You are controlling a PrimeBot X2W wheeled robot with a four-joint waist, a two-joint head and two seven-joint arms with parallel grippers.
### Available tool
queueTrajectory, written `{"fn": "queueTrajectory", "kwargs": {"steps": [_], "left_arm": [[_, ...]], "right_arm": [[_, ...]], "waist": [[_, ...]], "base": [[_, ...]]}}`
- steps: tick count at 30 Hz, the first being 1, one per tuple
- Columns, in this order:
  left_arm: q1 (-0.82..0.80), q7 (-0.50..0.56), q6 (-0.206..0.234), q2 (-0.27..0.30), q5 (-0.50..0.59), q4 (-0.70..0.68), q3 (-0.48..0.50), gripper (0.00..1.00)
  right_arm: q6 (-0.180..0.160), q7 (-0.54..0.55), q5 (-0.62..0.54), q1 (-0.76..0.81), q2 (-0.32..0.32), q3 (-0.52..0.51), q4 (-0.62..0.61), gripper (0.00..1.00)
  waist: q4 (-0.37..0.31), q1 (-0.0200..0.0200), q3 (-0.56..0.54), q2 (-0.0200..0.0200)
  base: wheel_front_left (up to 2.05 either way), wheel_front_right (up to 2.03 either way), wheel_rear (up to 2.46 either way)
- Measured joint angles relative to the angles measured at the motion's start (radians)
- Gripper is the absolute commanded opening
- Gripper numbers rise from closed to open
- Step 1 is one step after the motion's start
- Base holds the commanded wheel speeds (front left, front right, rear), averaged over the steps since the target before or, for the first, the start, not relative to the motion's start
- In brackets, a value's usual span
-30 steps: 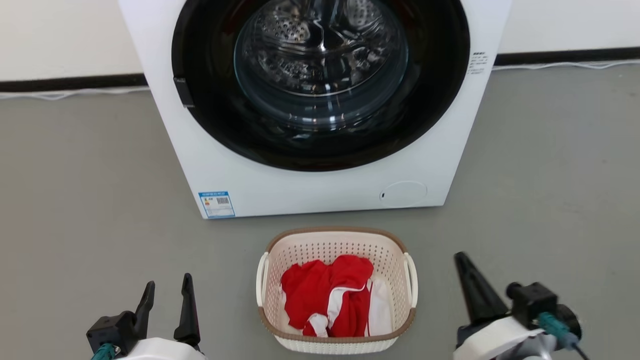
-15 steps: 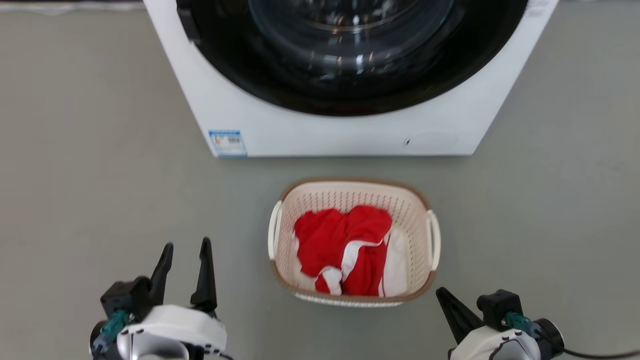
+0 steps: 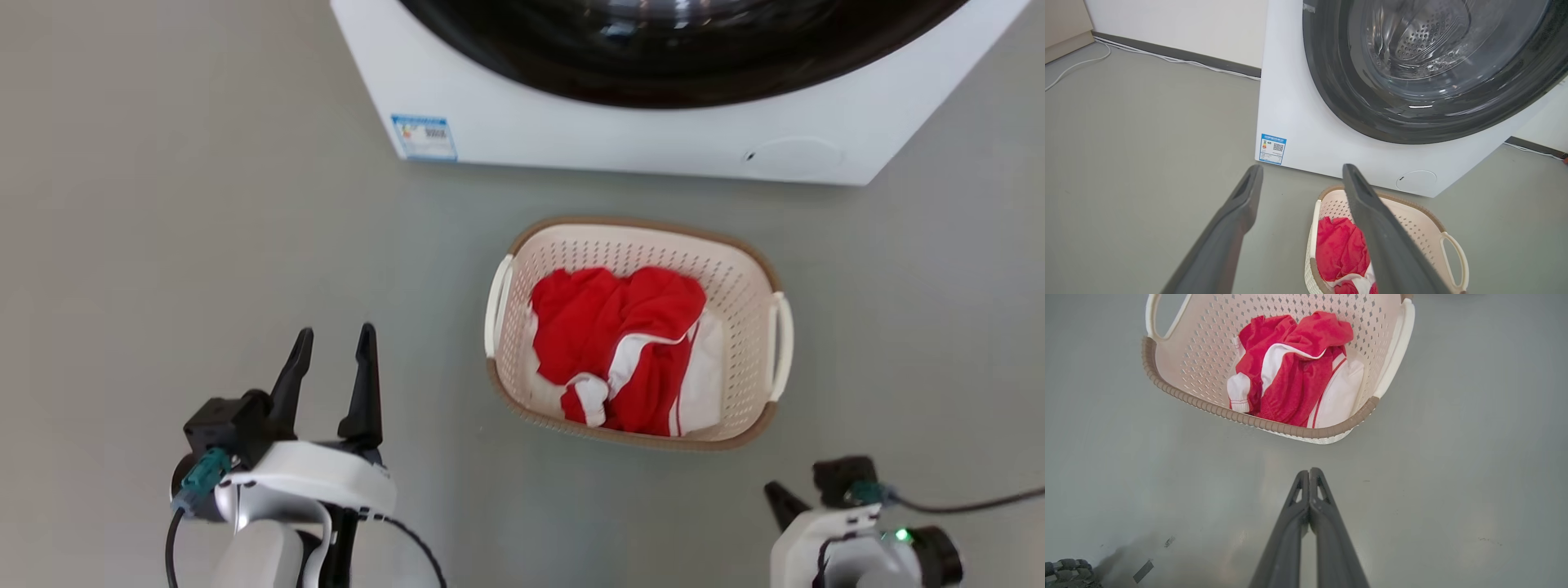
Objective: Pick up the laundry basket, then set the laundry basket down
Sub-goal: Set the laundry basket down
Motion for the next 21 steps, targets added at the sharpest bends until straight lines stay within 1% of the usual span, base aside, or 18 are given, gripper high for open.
{"fn": "queueTrajectory", "kwargs": {"steps": [7,14,21], "left_arm": [[-0.037,0.000,0.000,-0.015,-0.003,-0.046,-0.019,1.00],[-0.064,0.000,0.000,-0.010,-0.003,-0.051,-0.019,1.00],[-0.069,0.000,0.002,-0.006,-0.003,-0.063,-0.009,1.00]], "right_arm": [[0.000,-0.010,-0.002,-0.127,-0.008,-0.035,0.119,0.00],[0.000,-0.035,-0.009,-0.170,-0.016,-0.030,0.202,0.00],[0.000,-0.059,0.001,-0.177,-0.006,-0.024,0.267,0.00]], "waist": [[0.032,0.0000,0.084,0.0000],[0.057,0.0000,0.142,0.0000],[0.054,0.0000,0.173,0.0000]], "base": [[0.00,0.00,0.00],[0.00,0.00,0.00],[0.00,0.00,0.00]]}}
